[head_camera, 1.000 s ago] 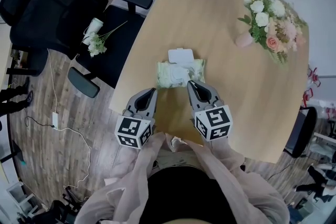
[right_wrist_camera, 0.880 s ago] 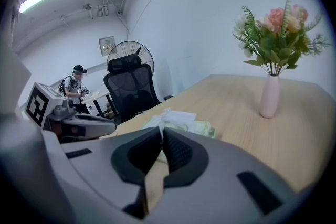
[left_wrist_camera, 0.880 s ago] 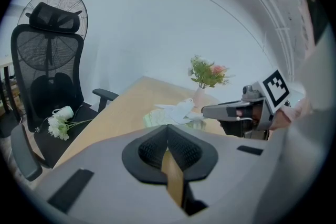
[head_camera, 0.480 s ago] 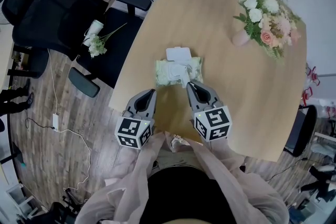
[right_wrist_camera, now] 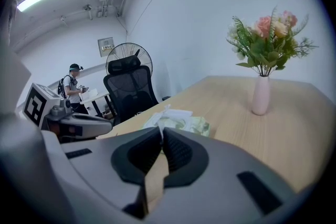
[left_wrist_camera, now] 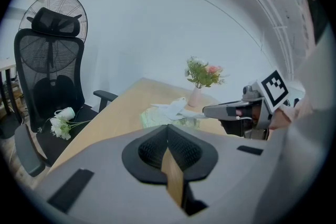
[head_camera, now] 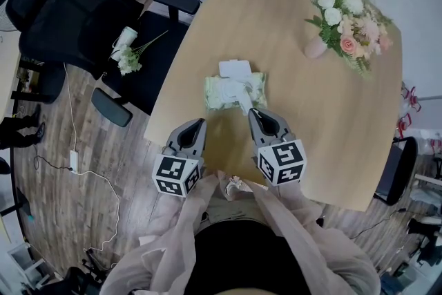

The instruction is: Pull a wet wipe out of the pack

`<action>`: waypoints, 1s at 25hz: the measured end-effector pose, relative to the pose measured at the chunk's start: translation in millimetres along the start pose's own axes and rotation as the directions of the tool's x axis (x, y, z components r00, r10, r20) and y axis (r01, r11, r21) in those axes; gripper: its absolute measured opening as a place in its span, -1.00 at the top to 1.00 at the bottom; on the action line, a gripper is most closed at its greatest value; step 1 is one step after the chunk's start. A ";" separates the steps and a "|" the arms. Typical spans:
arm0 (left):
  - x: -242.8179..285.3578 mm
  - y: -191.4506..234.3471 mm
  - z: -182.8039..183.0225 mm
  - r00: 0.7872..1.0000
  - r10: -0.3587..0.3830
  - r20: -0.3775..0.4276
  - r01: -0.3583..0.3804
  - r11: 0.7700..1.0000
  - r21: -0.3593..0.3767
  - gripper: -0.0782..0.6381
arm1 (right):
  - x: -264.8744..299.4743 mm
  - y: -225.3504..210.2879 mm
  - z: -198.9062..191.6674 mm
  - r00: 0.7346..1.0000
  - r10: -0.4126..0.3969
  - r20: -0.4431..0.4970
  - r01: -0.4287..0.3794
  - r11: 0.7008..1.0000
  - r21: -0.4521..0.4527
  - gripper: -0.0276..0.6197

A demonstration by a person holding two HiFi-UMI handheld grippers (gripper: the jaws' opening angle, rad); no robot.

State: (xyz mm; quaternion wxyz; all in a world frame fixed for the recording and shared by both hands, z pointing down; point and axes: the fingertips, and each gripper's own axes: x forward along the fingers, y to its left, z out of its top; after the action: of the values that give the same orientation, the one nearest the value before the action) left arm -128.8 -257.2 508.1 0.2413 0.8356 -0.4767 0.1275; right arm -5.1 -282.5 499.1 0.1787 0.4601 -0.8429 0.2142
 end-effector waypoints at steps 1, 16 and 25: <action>-0.7 -0.2 -0.3 1.000 0.000 0.000 0.000 1.000 0.001 0.75 | -0.7 0.0 -0.4 1.000 -0.002 0.000 0.002 1.000 -0.001 0.88; -15.9 -5.2 -4.3 1.000 0.003 0.008 -0.003 1.000 0.015 0.75 | -15.2 6.0 -4.7 1.000 -0.020 0.011 0.020 1.000 -0.003 0.87; -24.6 -13.7 -7.9 1.000 0.008 0.016 -0.008 1.000 0.025 0.75 | -26.7 9.4 -9.4 1.000 -0.019 0.016 0.019 1.000 -0.007 0.88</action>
State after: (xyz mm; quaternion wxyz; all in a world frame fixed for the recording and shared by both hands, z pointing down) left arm -129.5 -229.1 500.1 0.2267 0.8376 -0.4804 0.1277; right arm 1.6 -254.3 491.9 0.1756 0.4689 -0.8408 0.2057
